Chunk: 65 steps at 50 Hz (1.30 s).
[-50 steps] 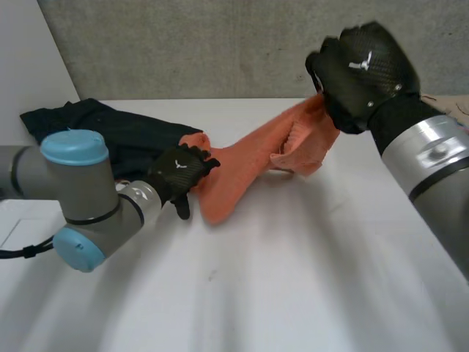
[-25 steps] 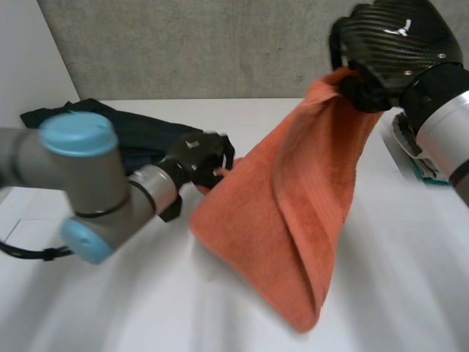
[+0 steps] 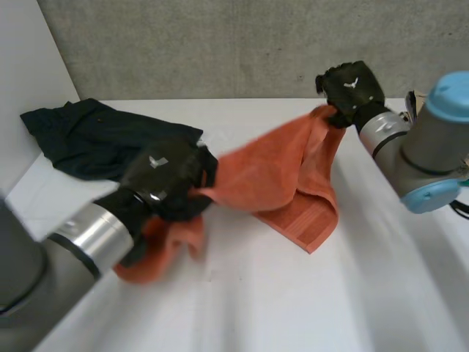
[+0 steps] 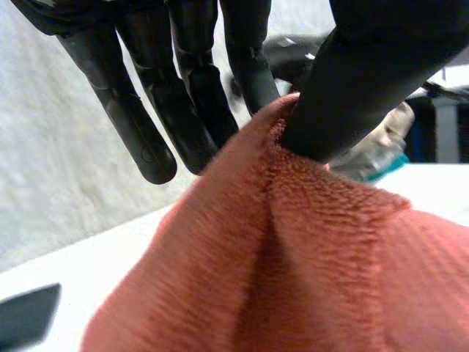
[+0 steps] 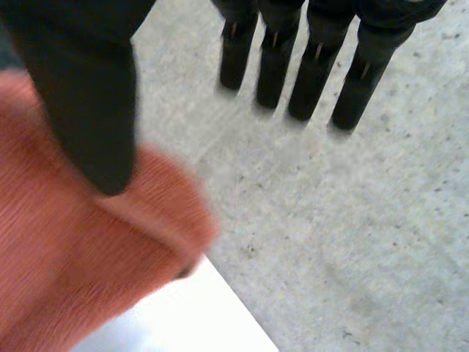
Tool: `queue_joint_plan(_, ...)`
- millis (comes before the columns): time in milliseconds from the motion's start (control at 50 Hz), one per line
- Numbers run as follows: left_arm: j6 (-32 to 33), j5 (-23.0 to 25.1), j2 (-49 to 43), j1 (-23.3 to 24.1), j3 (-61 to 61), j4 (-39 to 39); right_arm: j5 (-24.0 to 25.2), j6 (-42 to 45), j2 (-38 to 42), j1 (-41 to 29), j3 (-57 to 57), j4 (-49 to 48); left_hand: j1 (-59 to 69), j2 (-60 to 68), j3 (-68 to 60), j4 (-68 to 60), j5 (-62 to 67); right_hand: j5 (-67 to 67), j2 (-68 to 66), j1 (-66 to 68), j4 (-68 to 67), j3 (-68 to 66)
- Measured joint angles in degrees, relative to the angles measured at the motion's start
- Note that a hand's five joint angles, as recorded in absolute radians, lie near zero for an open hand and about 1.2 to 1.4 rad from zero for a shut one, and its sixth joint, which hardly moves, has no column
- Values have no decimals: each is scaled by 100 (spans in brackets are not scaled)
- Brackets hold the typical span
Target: Fold the laundry.
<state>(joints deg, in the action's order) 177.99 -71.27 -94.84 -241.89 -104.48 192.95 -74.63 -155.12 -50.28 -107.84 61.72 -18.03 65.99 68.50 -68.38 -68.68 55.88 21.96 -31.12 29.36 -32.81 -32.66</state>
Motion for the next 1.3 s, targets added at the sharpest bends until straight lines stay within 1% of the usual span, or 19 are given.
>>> queue_joint_plan(60, 232, -261, -461, 222, 167, 0, -73, 19, 254, -6, -76, -172, 0, 0, 0, 0, 0, -1789, 1759, -1599, 1817, 1800)
queue_joint_plan(140, 498, -630, -752, 351, 336, -62, -238, 28, 235, -10, 6, -190, 0, 0, 0, 0, 0, -1923, 1915, -1648, 2064, 2055)
queue_joint_plan(160, 666, -898, -836, 397, 424, -114, -406, 30, 10, -3, 211, -92, 0, 0, 0, 0, 0, -1923, 1915, -1648, 2084, 2066)
queue_joint_plan(220, 837, -1193, -742, 413, 504, -171, -645, 33, -597, 21, 650, 183, 0, 0, 0, 0, 0, -1922, 1915, -1648, 2085, 2066)
queue_joint_plan(300, 925, -1343, -331, 393, 550, -201, -869, 17, -1882, 45, 1495, 1020, 0, 0, 0, 0, 0, -1922, 1915, -1648, 2084, 2066)
queue_joint_plan(360, 930, -1344, -47, 383, 589, -205, -897, -95, -2482, 50, 1960, 1722, 0, 0, 0, 0, 0, -1923, 1915, -1648, 2085, 2066)
queue_joint_plan(440, 921, -1325, 232, 376, 651, -212, -832, -461, -2880, 41, 2470, 2490, 0, 0, 0, 0, 0, -1923, 1915, -1648, 2085, 2066)
queue_joint_plan(520, 904, -1312, 486, 379, 739, -215, -491, -1290, -3063, 3, 3196, 2854, 0, 0, 0, 0, 0, -1923, 1915, -1648, 2085, 2066)
queue_joint_plan(700, 869, -1332, 691, 495, 951, -272, 147, -2940, -2576, -285, 3912, 1640, 0, 0, 0, -1, 0, -1922, 1915, -1648, 2085, 2066)
queue_joint_plan(800, 852, -1355, 827, 599, 1077, -321, 90, -3450, -1577, -883, 3398, 1027, 0, 0, 0, -1, 0, -1922, 1914, -1648, 2084, 2065)
queue_joint_plan(960, 861, -1384, 1042, 676, 1301, -343, -174, -3575, -423, -1607, 2387, 1054, 0, 0, 0, -1, 0, -1915, 1891, -1639, 2060, 2044)
queue_joint_plan(1000, 866, -1384, 1066, 676, 1344, -347, -213, -3574, -329, -1701, 2280, 1094, 0, 0, 0, -1, 0, -1681, 1597, -1378, 1761, 1752)
queue_joint_plan(1040, 874, -1383, 1084, 675, 1385, -351, -273, -3570, -265, -1782, 2202, 1127, 0, 0, 0, -1, 0, -743, 610, -439, 858, 782)
queue_joint_plan(1080, 881, -1383, 1087, 672, 1401, -361, -405, -3549, -255, -1814, 2162, 1123, 0, 0, 0, -1, 0, 1250, -1413, 1522, -1155, -1178)
queue_joint_plan(1100, 882, -1383, 1087, 672, 1402, -363, -429, -3545, -255, -1816, 2159, 1122, 0, 0, 0, -1, 0, 1489, -1665, 1628, -1396, -1422)
queue_joint_plan(1120, 888, -1382, 1085, 667, 1401, -380, -590, -3484, -277, -1813, 2154, 1095, 0, 0, 0, -2, 0, 2809, -3090, 2967, -2731, -2737)
queue_joint_plan(1140, 892, -1382, 1084, 663, 1394, -397, -687, -3426, -304, -1799, 2156, 1071, 0, 0, 0, -2, 0, 3212, -3434, 3335, -3173, -3163)
queue_joint_plan(1220, 929, -1382, 1072, 611, 1295, -508, -1021, -2712, -682, -1634, 2258, 1012, 0, 0, 0, -1, 0, 3371, -3610, 3386, -3548, -3459)
queue_joint_plan(1300, 1098, -1377, 1048, 354, 1013, -621, -1089, -1037, -1621, -1165, 2510, 1194, 0, 0, 0, -2, 0, 3371, -3610, 3386, -3564, -3459)
